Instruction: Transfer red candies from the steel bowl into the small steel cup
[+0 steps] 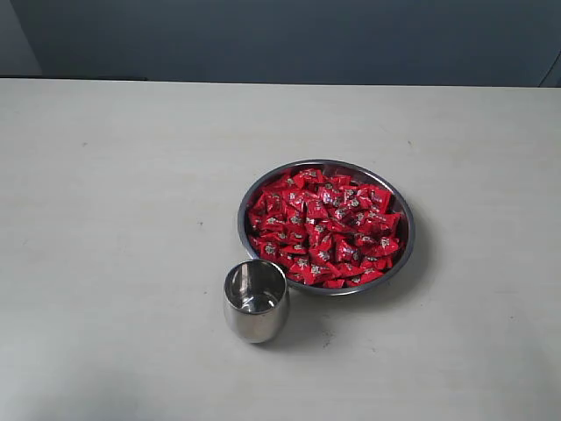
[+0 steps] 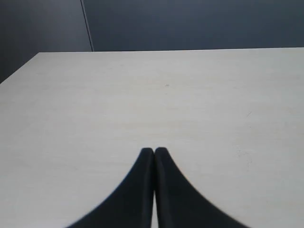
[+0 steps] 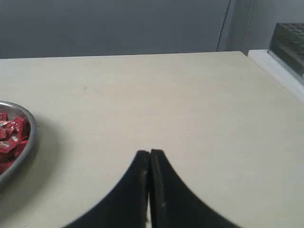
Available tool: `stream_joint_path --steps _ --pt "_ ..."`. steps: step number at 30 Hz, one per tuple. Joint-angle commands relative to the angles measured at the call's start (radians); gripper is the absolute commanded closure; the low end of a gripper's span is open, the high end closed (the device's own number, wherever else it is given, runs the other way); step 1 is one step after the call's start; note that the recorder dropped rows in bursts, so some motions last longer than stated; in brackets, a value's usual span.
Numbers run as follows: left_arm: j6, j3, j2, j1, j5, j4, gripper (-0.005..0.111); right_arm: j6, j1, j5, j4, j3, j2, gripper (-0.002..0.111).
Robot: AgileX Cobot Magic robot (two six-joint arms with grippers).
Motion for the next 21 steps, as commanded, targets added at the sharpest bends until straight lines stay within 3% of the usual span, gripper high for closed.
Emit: stream_joint_path --steps 1,21 --pt "-0.001 0.005 -0.005 -0.005 -0.010 -0.006 0.106 0.000 -0.004 -0.002 0.001 0.005 -0.006 0.108" --pt "-0.001 0.005 -0.005 -0.005 -0.010 -0.006 0.106 -0.007 -0.004 -0.020 -0.067 0.005 -0.006 0.108"
